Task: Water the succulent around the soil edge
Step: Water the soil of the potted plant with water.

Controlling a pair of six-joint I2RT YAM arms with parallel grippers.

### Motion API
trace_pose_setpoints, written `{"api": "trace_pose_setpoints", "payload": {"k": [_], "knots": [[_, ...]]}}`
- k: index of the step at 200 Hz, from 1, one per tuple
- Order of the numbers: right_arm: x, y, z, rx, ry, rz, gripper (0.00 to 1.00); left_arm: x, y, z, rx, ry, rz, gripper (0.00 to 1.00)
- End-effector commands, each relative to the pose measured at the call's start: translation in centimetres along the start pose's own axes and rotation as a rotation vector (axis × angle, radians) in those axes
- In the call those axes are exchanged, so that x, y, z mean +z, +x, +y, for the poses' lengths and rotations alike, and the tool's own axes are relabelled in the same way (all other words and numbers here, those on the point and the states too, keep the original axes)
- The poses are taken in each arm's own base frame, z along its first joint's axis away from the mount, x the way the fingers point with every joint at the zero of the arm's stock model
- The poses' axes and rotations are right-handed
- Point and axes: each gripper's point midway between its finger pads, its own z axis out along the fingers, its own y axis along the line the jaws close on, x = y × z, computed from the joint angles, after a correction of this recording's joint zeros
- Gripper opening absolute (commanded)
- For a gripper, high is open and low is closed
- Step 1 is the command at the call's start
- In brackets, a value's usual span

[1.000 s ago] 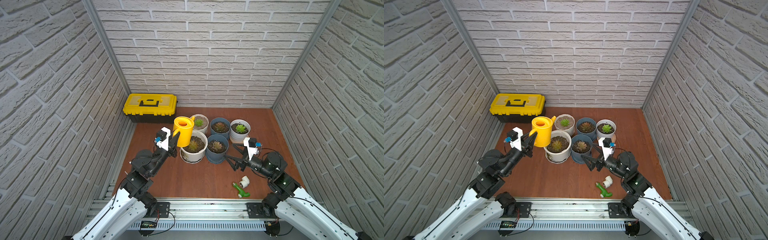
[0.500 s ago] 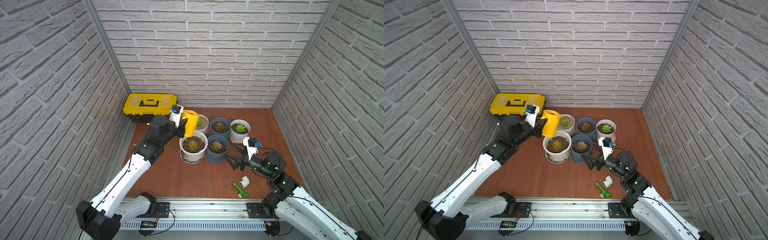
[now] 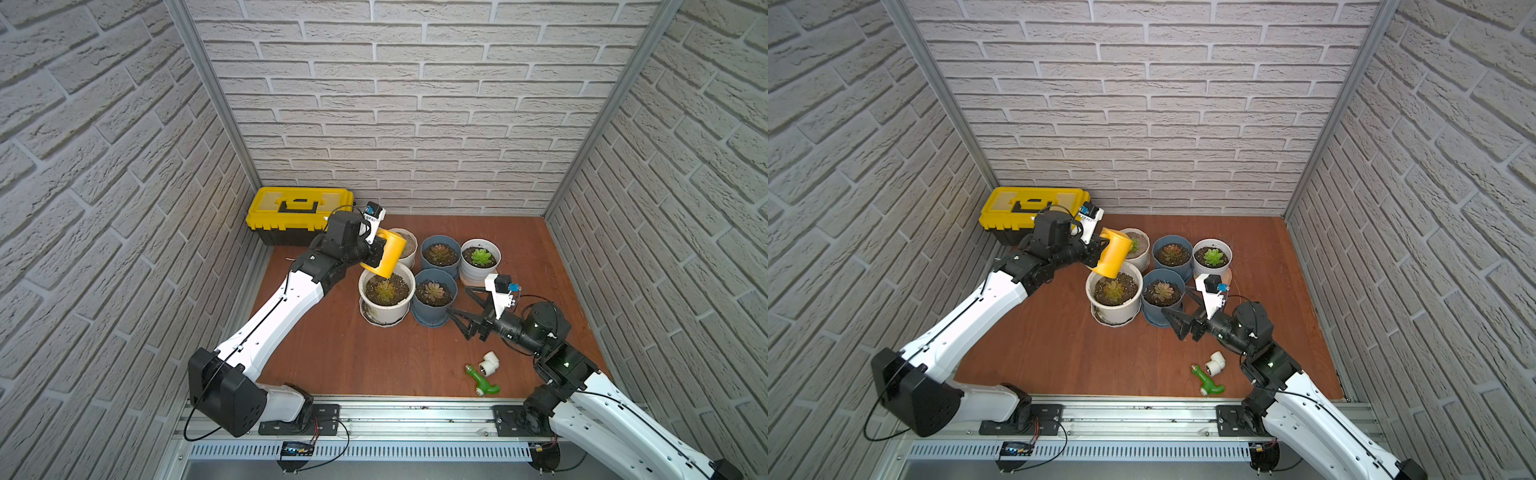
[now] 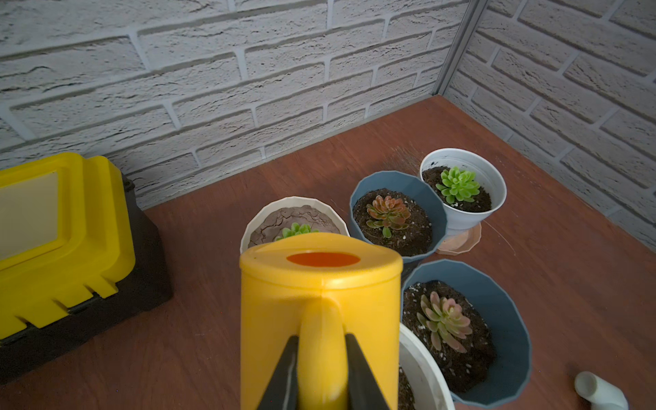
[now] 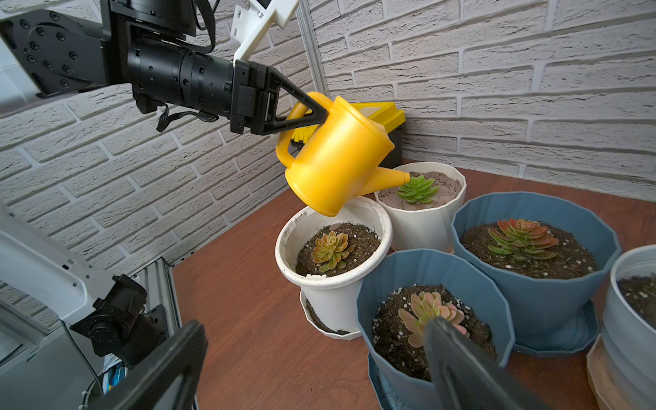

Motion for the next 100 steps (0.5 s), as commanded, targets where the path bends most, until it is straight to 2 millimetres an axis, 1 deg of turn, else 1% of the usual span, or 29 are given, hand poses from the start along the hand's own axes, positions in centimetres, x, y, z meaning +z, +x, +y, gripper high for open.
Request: {"api": "trace_pose_setpoints", "payload": {"k": [1,54,100], "knots": [[-0.1,-1.2,0.4,-0.005,-0.010,-0.036,0.99,-0.4,-2.8,-0.3,0.025,0.021,-0.063,0.00],[-0.3,-1.3,0.5,-0.006,-0.012,-0.038,0.99,1.6,-2.4,-0.3,0.013,0.037,0.017,0.00],[-0.3,-1.3,0.5,-0.006,-0.012,-0.038,0.99,3.0,-3.0,-0.5,0.008,0.052,0.049,0.00]]}}
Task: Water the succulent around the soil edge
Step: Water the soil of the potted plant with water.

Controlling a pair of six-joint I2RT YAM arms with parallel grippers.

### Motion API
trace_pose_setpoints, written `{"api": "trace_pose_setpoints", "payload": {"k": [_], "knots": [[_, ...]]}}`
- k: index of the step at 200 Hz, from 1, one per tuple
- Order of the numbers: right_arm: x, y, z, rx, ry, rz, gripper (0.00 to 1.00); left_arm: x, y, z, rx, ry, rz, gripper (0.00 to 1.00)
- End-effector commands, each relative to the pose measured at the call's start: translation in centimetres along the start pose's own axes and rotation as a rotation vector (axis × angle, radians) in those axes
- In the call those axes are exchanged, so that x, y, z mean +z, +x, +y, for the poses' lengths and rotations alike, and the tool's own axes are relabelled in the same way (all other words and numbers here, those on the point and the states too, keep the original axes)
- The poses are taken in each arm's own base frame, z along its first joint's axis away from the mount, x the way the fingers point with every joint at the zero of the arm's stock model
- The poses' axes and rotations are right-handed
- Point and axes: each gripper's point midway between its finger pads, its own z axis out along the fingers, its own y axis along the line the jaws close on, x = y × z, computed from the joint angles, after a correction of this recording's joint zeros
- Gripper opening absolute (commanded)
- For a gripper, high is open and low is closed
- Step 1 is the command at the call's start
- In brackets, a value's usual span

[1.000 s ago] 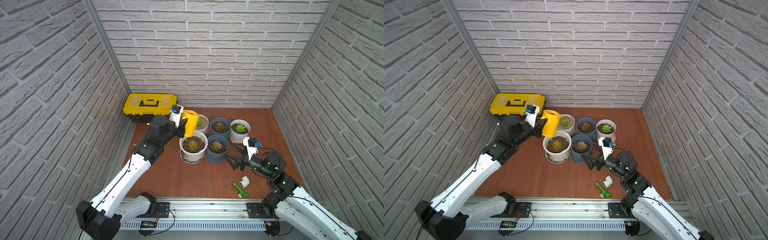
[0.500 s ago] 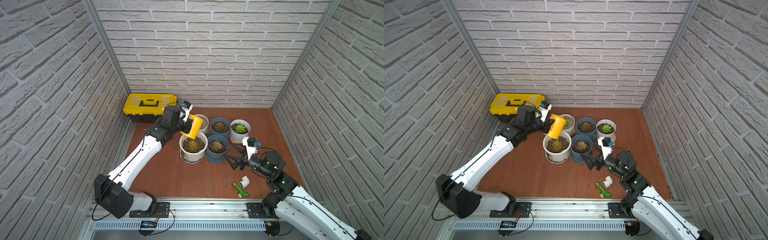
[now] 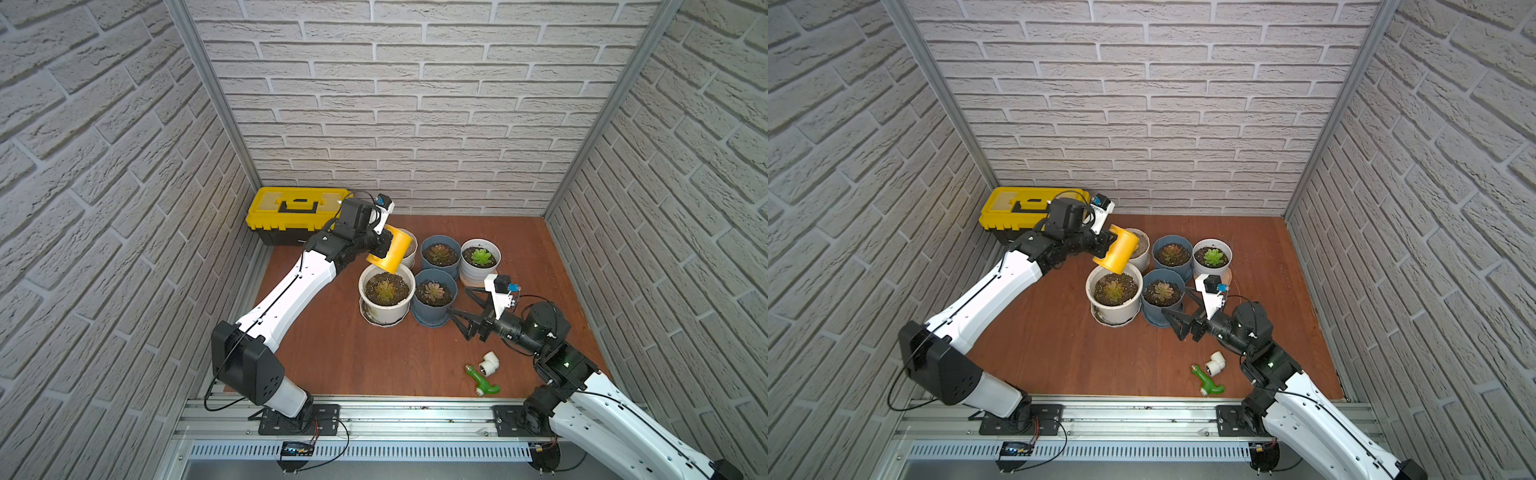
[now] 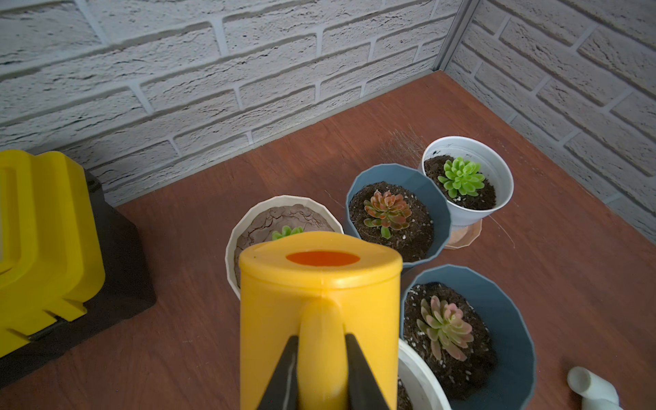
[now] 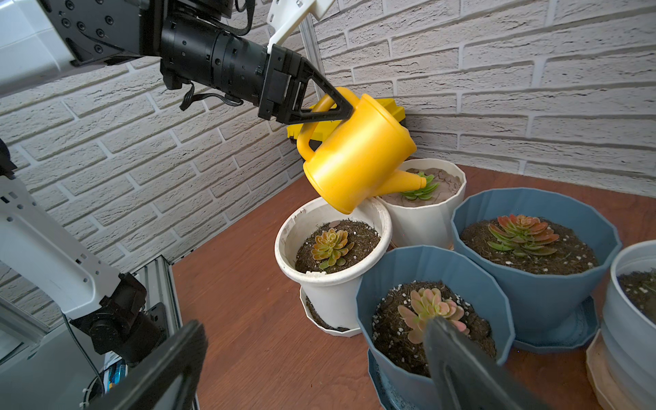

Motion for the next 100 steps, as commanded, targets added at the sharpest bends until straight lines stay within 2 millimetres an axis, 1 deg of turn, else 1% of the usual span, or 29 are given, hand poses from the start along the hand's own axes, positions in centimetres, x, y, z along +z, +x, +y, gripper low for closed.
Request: {"api": "trace_pose_setpoints", "payload": {"k": [1,51,100], "knots": [[-0.3,-1.5,0.5,-0.009,-0.015,-0.046,0.99,-0.2,-2.2,-0.3,0.016,0.022,-0.047,0.00],[-0.4,-1.6,0.5,-0.011,-0.012,-0.048,0.99,1.0,-3.2,-0.5,0.021,0.025,-0.031,0.00],[-0.4,-1.6,0.5,-0.011,-0.012,-0.047,0.99,1.9,-4.3,-0.2,0.016,0.015,-0.039,0.00]]}}
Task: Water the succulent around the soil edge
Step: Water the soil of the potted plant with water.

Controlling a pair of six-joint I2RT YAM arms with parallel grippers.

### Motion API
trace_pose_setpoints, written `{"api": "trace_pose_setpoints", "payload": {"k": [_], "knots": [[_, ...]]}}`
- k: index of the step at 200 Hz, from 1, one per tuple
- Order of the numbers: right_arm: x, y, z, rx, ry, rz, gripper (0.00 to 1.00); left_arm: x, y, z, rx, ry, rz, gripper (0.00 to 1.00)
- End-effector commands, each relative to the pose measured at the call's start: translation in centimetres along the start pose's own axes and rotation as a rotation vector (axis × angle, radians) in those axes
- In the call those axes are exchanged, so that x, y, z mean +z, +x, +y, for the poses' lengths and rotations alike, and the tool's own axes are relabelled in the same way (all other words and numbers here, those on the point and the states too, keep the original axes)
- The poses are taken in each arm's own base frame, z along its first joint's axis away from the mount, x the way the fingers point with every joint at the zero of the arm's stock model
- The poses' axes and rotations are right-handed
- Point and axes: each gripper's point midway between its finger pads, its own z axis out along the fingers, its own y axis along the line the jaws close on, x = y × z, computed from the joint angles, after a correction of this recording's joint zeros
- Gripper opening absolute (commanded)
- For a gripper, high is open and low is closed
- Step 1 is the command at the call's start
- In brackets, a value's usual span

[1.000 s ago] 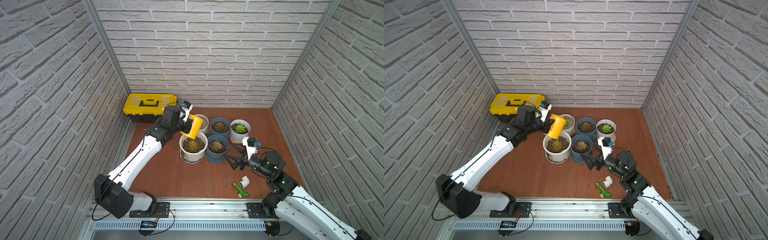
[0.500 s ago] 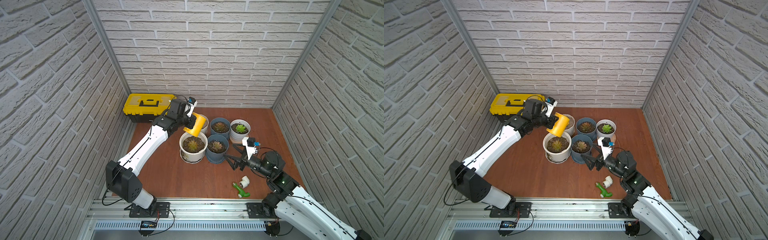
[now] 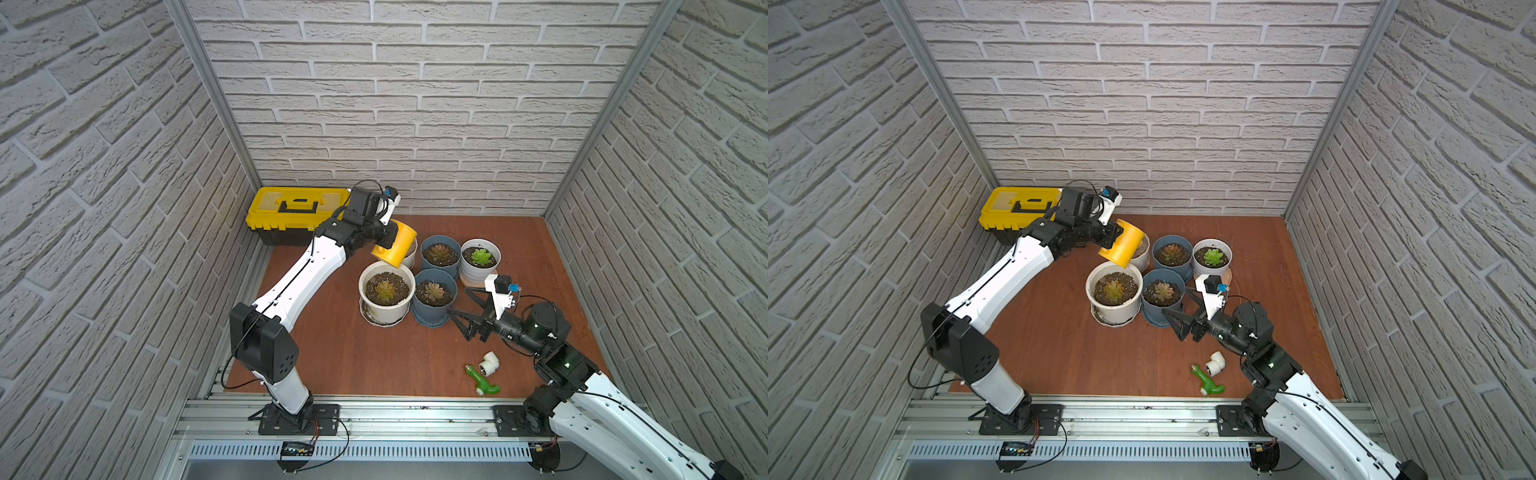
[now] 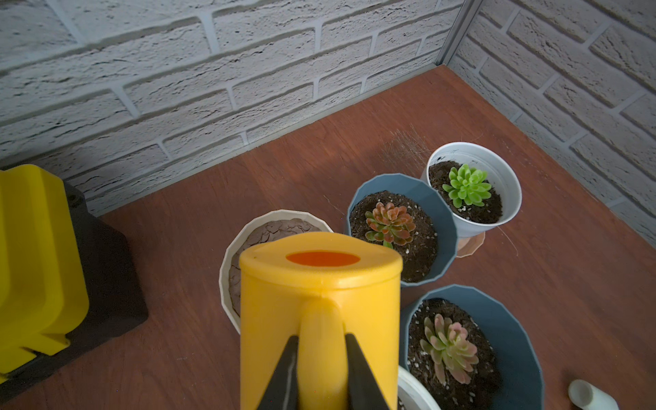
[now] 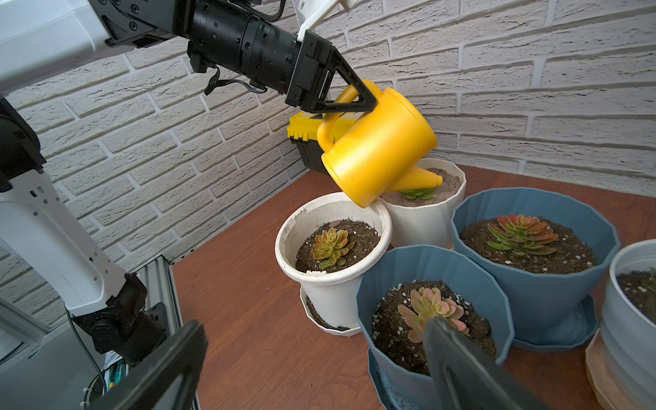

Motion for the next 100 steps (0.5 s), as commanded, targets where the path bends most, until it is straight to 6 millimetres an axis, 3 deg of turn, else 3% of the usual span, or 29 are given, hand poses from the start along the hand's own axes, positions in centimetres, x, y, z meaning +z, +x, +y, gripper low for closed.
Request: {"api": "trace_pose_setpoints", "payload": {"k": [1,100], "knots": [[-0.3,-1.5,0.5,-0.010,-0.012,-0.046,0.99,-0.3,-2.5,-0.3,0.019,0.005,-0.069,0.00],[-0.3,-1.5,0.5,-0.010,-0.010,-0.044,0.99,0.9,-3.6,0.6,0.004,-0.032,-0.084,0.00]]}}
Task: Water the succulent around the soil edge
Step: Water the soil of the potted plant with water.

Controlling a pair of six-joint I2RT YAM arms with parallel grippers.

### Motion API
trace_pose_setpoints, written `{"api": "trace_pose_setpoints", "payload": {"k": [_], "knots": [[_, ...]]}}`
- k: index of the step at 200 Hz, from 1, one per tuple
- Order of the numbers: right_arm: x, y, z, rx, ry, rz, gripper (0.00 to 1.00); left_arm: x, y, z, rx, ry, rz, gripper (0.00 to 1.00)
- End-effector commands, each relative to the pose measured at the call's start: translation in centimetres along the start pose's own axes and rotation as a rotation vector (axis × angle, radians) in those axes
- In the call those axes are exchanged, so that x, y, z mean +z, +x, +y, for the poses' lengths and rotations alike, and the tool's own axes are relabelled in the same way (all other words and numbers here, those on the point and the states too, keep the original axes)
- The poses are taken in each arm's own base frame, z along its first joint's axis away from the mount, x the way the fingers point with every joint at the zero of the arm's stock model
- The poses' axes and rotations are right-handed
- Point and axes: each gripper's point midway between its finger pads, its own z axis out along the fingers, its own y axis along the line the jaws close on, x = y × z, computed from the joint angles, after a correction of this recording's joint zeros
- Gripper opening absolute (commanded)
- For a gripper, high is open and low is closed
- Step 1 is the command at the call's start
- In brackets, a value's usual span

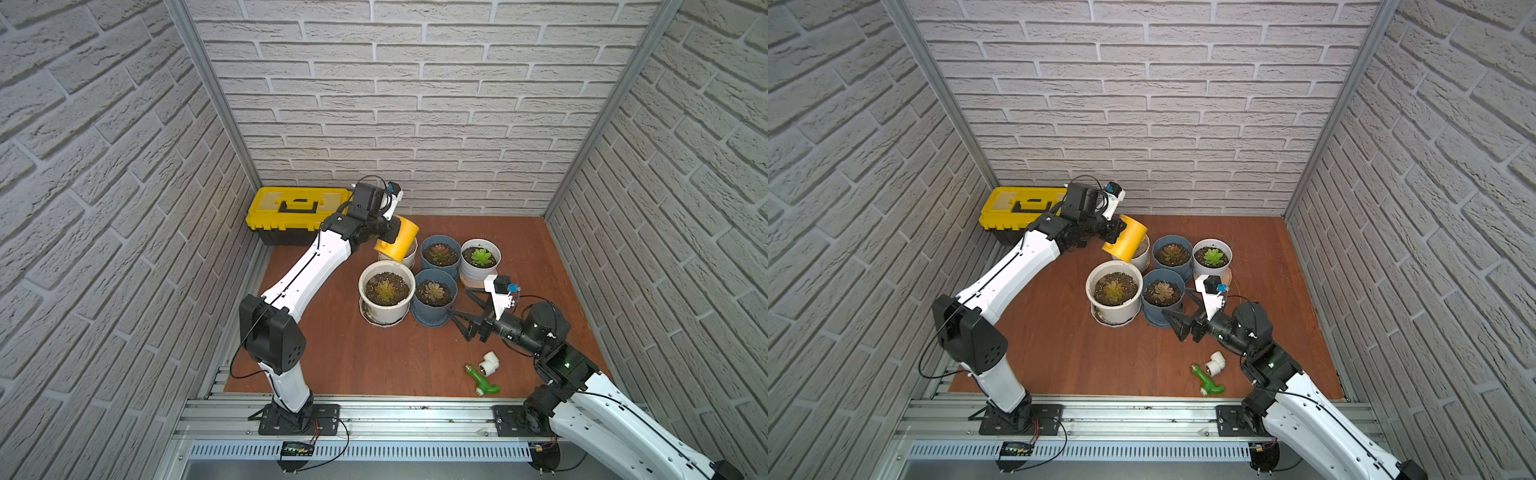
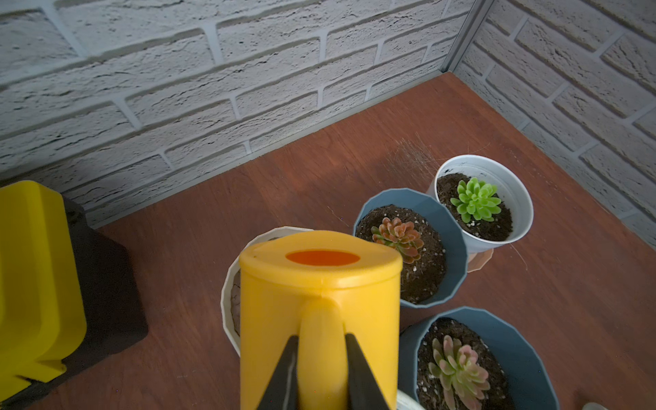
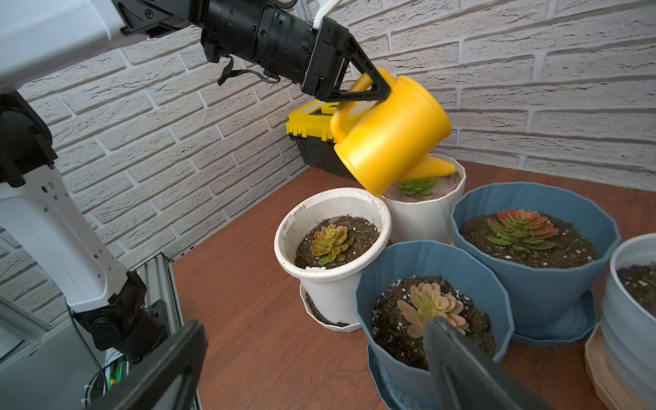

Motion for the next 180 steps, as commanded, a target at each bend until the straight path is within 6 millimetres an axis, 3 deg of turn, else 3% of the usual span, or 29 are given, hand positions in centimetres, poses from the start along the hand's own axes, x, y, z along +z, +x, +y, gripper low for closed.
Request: {"api": "trace_pose_setpoints", "payload": {"k": [1,99,180], "knots": [[-0.3,-1.8,0.6,-0.014,-0.014,-0.055,0.99,-0.6,-2.5,0.1,0.005,-0.018,-0.078,0.00],[-0.2,-1.7,0.5,-0.011,-0.015,-0.050,0.99,-1.6,-3.3,1.0,-0.018,-0.060,-0.125,0.00],[-0.2,-1.8,0.6,-0.009,-0.019,-0.051,0.99,-2.3,-2.2,3.6,-0.067,-0.129,-0.121,0.00]]}}
